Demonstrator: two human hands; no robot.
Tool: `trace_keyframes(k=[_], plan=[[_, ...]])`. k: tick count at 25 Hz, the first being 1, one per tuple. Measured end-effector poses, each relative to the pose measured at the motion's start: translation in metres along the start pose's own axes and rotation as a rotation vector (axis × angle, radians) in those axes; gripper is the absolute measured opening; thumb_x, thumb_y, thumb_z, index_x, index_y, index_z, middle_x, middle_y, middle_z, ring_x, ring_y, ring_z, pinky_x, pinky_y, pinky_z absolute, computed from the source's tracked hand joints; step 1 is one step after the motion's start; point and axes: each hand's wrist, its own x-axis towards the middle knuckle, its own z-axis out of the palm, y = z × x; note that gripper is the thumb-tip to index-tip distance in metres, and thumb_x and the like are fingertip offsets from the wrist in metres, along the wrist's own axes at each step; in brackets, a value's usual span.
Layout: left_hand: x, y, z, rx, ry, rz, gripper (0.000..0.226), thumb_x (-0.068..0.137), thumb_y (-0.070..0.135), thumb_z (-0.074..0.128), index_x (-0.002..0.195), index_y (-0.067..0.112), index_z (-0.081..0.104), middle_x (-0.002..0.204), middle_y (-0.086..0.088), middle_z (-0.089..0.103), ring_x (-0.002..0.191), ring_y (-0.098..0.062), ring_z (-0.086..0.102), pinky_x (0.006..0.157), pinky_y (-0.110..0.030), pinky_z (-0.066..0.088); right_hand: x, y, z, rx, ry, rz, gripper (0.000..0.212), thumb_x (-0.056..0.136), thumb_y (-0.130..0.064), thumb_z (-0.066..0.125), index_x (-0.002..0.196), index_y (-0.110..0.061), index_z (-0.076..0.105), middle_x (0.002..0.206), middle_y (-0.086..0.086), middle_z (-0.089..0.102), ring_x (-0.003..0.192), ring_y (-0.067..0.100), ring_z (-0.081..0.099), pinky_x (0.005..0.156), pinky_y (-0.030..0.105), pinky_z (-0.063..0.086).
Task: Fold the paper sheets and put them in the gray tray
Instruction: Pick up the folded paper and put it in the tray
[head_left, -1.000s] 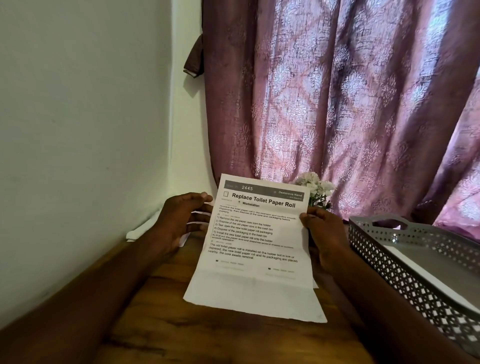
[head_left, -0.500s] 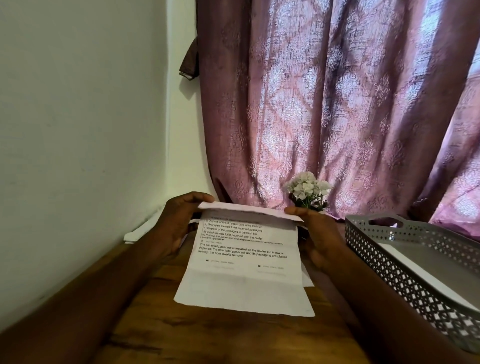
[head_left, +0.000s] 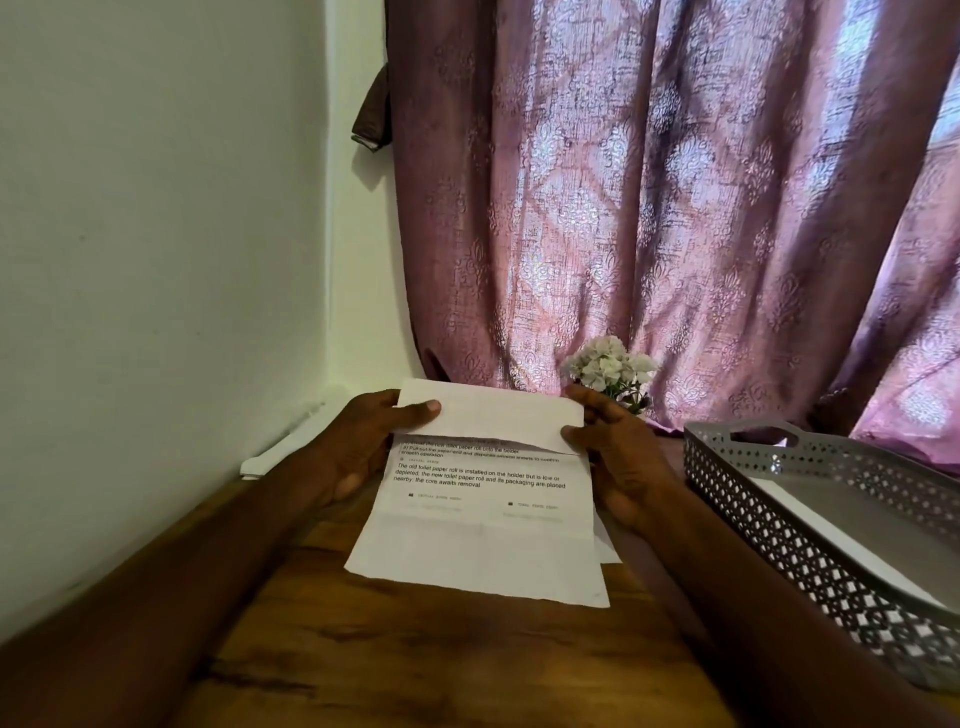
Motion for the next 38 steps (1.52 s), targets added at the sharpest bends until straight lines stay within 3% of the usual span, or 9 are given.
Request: trace_keyframes(k=[5,11,15,17,20,27,32,35,38], plan=[[0.000,-0.005,-0.002,0.053,0.015,0.039,0.036,0.086,0.006,0.078,0.121,0.002,0.072,0.114,-0.022,0.076,0.104,-0.038,0.075,0.089,-0.046,0.063,-0.003,0.001,-0.002,0.008,-0.012,0.041,0.056,0.080,0.006,0.076,0.133,-0.002,0.060,0.123,0.025,0.070,0.110,0.046,0.068,0.093,0.063,0.055],[0.002,-0.001,-0.009,0.100,0.025,0.077,0.052,0.064,0.013,0.092,0.114,0.007,0.077,0.110,-0.020,0.078,0.101,-0.038,0.076,0.083,-0.046,0.064,-0.008,0.002,0.000,-0.124,0.019,0.091,0.042,0.076,0.012,0.078,0.117,0.008,0.068,0.110,0.027,0.074,0.099,0.045,0.073,0.090,0.061,0.058],[0.001,0.003,-0.008,0.086,0.020,0.085,0.049,0.062,0.009,0.093,0.108,0.007,0.079,0.109,-0.022,0.077,0.100,-0.041,0.076,0.083,-0.050,0.063,-0.009,0.004,-0.001,-0.110,0.041,0.101,0.033,0.077,0.012,0.078,0.109,0.009,0.070,0.104,0.026,0.076,0.090,0.041,0.076,0.075,0.053,0.064],[0.000,0.005,-0.007,0.079,0.028,0.086,0.050,0.061,0.006,0.092,0.110,0.006,0.078,0.108,-0.023,0.077,0.098,-0.041,0.076,0.078,-0.048,0.064,-0.008,0.004,-0.001,-0.096,0.036,0.109,0.033,0.078,0.012,0.077,0.110,0.008,0.070,0.105,0.026,0.076,0.091,0.041,0.076,0.078,0.054,0.063],[-0.002,0.007,-0.007,0.067,0.032,0.070,0.049,0.063,0.004,0.089,0.110,0.005,0.076,0.107,-0.022,0.078,0.096,-0.040,0.077,0.074,-0.045,0.065,-0.007,0.004,-0.002,-0.101,0.036,0.101,0.028,0.078,0.012,0.077,0.104,0.005,0.071,0.105,0.025,0.076,0.092,0.041,0.076,0.084,0.055,0.061],[0.000,0.005,-0.007,0.085,0.017,0.010,0.035,0.088,-0.011,0.068,0.120,0.004,0.071,0.114,-0.017,0.077,0.107,-0.033,0.074,0.094,-0.045,0.061,-0.007,0.001,-0.005,-0.102,0.088,0.091,0.021,0.087,0.019,0.064,0.094,0.000,0.068,0.107,0.027,0.074,0.089,0.041,0.073,0.083,0.055,0.060],[-0.002,0.007,-0.007,0.054,0.075,-0.009,0.032,0.086,-0.014,0.068,0.114,0.001,0.073,0.107,-0.020,0.078,0.097,-0.033,0.077,0.079,-0.039,0.066,-0.006,0.001,-0.005,-0.122,0.096,0.097,0.026,0.090,0.019,0.057,0.104,0.001,0.068,0.109,0.023,0.072,0.104,0.042,0.069,0.091,0.055,0.058],[-0.002,0.007,-0.009,0.100,0.139,0.005,0.022,0.089,-0.013,0.065,0.094,0.005,0.079,0.094,-0.020,0.077,0.076,-0.026,0.078,0.061,-0.029,0.063,-0.004,0.003,-0.006,-0.121,0.127,0.085,0.025,0.095,0.012,0.054,0.087,-0.004,0.072,0.107,0.022,0.072,0.101,0.042,0.068,0.089,0.050,0.060],[0.000,0.009,-0.009,0.135,0.170,-0.022,0.026,0.096,-0.003,0.063,0.085,0.012,0.082,0.093,-0.018,0.079,0.071,-0.024,0.077,0.059,-0.030,0.063,-0.004,0.001,-0.003,-0.092,0.149,0.143,0.021,0.095,0.001,0.059,0.084,-0.009,0.074,0.117,0.023,0.072,0.106,0.044,0.068,0.092,0.056,0.058]])
